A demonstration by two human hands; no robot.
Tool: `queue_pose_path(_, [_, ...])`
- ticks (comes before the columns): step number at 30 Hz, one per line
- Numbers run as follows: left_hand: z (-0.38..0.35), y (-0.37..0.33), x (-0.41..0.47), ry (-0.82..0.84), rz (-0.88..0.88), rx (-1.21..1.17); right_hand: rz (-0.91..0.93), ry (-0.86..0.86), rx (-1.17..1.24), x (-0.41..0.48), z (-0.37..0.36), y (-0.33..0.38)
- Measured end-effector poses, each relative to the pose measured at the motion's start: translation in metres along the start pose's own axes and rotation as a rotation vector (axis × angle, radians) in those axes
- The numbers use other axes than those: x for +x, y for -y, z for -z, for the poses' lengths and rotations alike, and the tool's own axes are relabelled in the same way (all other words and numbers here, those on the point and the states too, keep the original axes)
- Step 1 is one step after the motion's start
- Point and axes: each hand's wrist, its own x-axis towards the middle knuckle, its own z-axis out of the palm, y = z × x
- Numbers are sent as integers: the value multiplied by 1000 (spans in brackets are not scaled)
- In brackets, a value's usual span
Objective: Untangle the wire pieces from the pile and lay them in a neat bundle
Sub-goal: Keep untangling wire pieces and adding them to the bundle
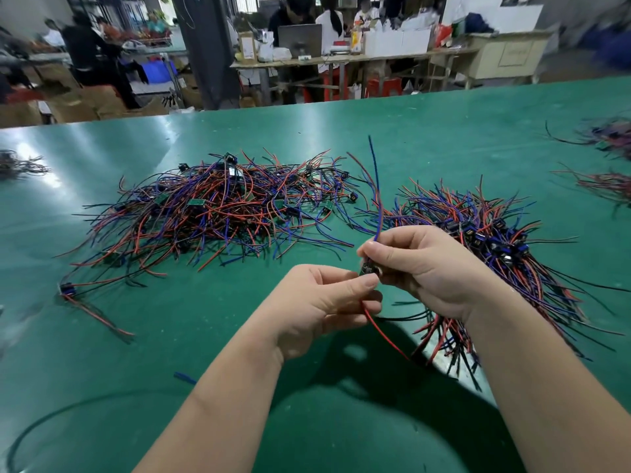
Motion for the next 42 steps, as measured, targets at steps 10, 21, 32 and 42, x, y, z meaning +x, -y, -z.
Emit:
queue_pose_path(10, [11, 0, -9, 324, 62, 249, 142, -410, 235, 3, 15, 12])
queue_pose_path(21, [23, 1, -8, 433, -19, 373, 57, -474, 480, 6, 14, 13])
queue_pose_path(32, [25, -1, -3, 500, -334, -333, -110, 54, 61, 6, -9, -16])
queue_pose_path(42, [22, -11, 5, -249, -435, -408, 177, 23, 164, 5, -27, -19])
